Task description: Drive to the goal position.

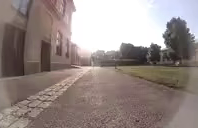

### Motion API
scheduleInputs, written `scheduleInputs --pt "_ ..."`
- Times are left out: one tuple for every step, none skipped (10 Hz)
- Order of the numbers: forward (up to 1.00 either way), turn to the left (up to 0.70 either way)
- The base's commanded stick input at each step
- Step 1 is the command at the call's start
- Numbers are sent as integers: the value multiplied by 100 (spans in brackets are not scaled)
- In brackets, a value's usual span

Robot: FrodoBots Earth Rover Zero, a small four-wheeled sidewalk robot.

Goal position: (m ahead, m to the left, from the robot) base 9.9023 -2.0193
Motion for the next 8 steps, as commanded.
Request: scheduleInputs --pt "44 2" --pt "44 2" --pt "44 2" --pt "44 2" --pt "44 2" --pt "44 2" --pt "44 2" --pt "44 2"
